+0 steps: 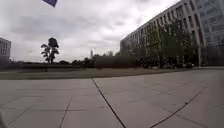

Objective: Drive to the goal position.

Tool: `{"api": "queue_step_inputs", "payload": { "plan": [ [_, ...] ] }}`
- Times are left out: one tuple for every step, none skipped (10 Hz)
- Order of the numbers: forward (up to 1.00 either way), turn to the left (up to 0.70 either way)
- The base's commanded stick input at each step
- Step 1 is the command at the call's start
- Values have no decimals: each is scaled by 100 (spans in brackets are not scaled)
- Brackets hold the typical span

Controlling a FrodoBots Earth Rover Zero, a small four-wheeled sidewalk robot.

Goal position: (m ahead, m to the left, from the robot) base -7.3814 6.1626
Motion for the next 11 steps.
{"api": "queue_step_inputs", "payload": {
  "plan": [
    [4,66],
    [0,70],
    [0,70],
    [0,70],
    [0,70],
    [0,70],
    [0,70],
    [0,70],
    [0,70],
    [0,70],
    [0,70]
  ]
}}
